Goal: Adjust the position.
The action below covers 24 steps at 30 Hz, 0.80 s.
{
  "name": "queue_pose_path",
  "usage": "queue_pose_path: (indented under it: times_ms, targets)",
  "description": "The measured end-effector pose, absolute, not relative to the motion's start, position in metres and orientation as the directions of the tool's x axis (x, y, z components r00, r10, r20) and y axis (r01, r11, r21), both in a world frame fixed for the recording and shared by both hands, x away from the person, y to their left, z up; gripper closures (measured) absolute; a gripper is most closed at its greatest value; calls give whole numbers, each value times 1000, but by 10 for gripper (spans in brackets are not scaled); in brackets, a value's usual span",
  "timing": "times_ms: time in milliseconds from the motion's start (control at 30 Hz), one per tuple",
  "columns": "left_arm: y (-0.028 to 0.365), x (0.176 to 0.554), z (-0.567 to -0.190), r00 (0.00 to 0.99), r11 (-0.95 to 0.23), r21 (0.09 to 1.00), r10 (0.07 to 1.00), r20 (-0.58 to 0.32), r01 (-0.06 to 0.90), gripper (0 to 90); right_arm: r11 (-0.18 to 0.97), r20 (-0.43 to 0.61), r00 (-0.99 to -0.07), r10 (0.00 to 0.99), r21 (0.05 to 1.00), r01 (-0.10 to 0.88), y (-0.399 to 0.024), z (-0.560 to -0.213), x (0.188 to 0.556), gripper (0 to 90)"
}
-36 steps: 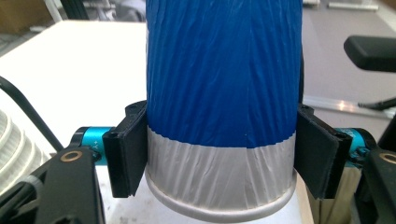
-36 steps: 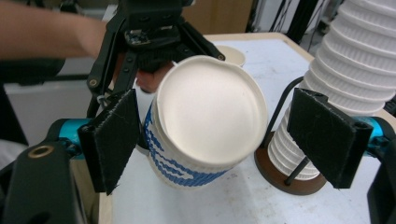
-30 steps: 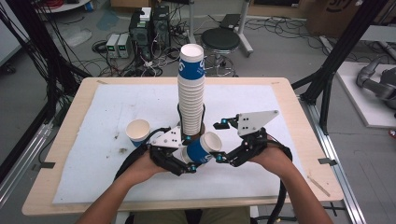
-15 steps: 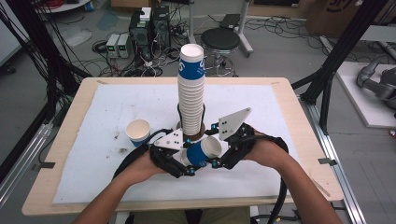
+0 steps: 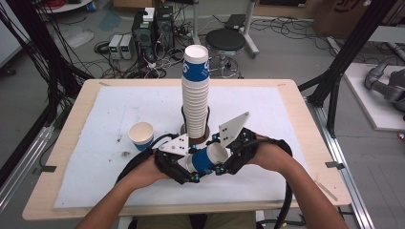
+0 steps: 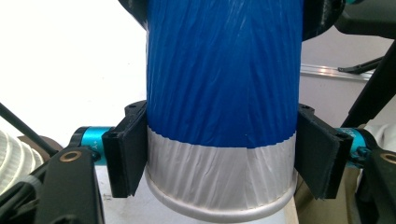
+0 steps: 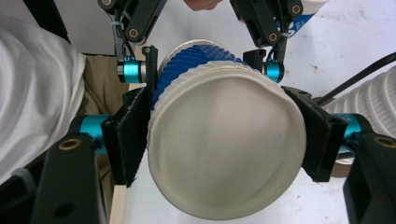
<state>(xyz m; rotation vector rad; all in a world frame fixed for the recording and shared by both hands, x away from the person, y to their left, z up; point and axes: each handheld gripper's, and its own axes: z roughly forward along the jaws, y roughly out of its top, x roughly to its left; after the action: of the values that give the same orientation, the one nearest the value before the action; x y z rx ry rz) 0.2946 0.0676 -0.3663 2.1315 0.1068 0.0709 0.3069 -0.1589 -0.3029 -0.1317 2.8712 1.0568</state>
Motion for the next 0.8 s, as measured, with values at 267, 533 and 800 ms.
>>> queue_pose_path:
  times_ms: [267, 533, 800]
  targets:
    - [69, 291, -370, 997, -473, 880, 77, 15, 24, 202, 743, -63, -996, -61, 663, -88, -164, -302, 305, 306]
    - [81, 291, -371, 994, -393, 919, 108, 13, 31, 173, 709, -47, -998, -32, 703, -56, -179, -303, 307, 305]
    - [92, 291, -375, 991, -327, 944, 136, -7, 52, 173, 677, -46, -999, 24, 736, -17, -194, -309, 311, 306]
